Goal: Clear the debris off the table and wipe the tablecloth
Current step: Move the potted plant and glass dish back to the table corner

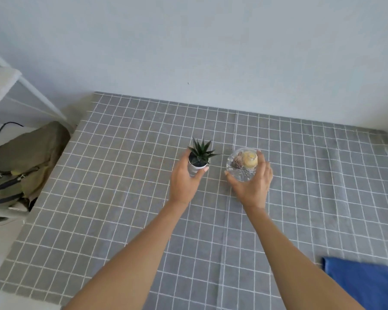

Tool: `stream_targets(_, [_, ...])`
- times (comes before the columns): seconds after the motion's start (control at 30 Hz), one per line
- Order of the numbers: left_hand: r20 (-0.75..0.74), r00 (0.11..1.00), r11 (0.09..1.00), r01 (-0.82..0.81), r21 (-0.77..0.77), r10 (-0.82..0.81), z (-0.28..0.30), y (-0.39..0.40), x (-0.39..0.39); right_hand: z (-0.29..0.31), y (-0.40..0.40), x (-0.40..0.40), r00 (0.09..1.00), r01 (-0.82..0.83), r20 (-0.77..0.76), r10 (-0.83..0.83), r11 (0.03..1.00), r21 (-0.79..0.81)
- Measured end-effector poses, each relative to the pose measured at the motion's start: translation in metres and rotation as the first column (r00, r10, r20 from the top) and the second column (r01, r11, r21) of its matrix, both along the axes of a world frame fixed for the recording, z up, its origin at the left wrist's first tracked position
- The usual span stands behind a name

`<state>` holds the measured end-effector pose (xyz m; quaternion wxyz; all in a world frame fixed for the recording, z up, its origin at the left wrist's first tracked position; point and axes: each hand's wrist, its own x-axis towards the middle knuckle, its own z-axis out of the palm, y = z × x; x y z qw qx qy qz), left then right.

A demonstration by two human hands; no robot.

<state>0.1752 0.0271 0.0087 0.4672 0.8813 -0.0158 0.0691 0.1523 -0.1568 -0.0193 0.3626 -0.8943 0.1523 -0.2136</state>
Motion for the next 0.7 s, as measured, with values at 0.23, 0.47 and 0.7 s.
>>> stream_targets(0.23, [0.017, 0.998, 0.998, 0.064, -0.026, -0.063, -0.012, -0.034, 0.022, -0.011, -0.021, 0.014, 0.998, 0.043, -0.047, -0.043, 0.999, 0.001])
stream_targets(0.47, [0.017, 0.997, 0.996, 0.078, -0.039, -0.077, -0.021, -0.051, 0.05, -0.014, -0.029, 0.041, 0.998, 0.027, -0.064, -0.026, 1.0, 0.013])
stream_targets(0.7, [0.042, 0.995, 0.994, 0.09, -0.057, -0.088, -0.028, -0.064, 0.059, -0.016, -0.03, 0.04, 0.995, 0.035, -0.098, -0.033, 0.999, 0.024])
